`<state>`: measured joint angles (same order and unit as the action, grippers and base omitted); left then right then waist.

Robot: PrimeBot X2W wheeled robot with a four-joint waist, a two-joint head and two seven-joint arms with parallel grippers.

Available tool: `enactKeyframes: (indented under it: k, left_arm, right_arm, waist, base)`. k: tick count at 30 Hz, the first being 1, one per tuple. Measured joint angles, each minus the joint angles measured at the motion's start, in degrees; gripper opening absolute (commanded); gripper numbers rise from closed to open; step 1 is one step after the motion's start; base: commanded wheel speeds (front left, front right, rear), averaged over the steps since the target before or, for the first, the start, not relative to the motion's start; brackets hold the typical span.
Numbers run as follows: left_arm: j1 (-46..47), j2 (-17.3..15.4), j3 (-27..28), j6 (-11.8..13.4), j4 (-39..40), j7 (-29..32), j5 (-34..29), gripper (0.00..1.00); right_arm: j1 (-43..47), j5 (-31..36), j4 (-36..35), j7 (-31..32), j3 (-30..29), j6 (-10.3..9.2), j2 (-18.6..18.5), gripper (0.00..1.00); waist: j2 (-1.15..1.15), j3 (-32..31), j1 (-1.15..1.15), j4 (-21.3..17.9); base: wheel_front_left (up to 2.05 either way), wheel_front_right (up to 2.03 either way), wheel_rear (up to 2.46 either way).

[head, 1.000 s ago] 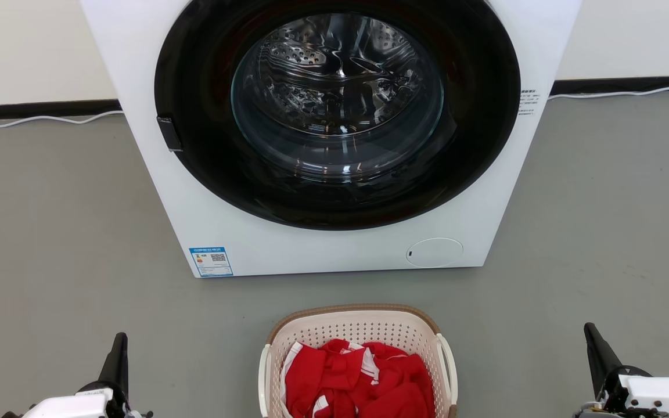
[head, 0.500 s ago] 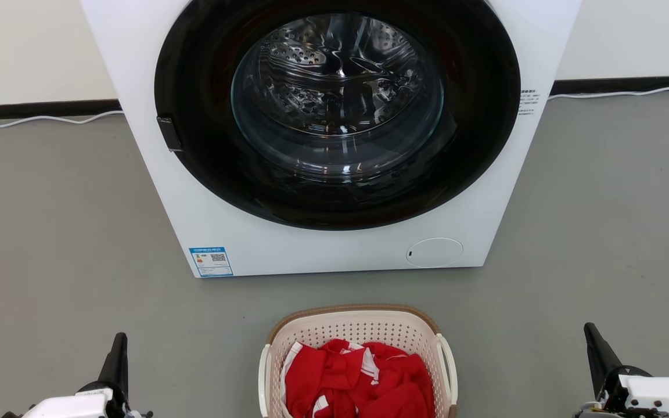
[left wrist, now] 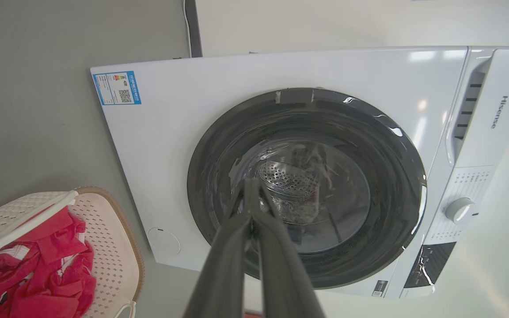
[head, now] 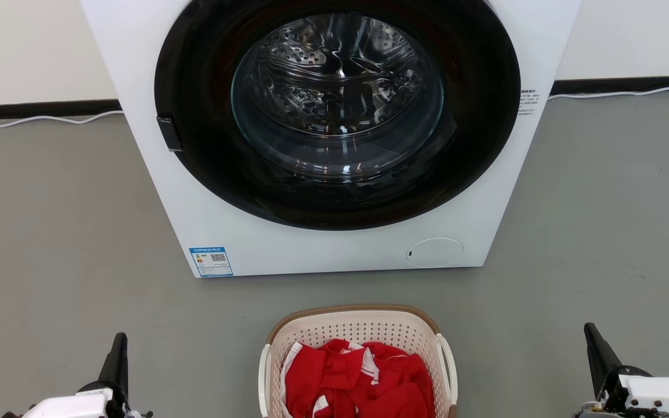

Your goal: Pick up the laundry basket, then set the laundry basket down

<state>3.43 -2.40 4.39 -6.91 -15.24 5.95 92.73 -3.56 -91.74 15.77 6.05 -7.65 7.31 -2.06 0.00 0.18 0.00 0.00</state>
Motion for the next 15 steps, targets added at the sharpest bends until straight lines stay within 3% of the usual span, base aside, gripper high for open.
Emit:
enactKeyframes:
  k: [15]
  left_arm:
    - [0.0,0.1,0.1,0.0,0.0,0.0,0.0,0.0]
  right_arm:
    - [0.0,0.0,0.0,0.0,0.0,0.0,0.0,0.0]
  waist:
    - [0.0,0.0,0.0,0.0]
  base:
    - [0.0,0.0,0.0]
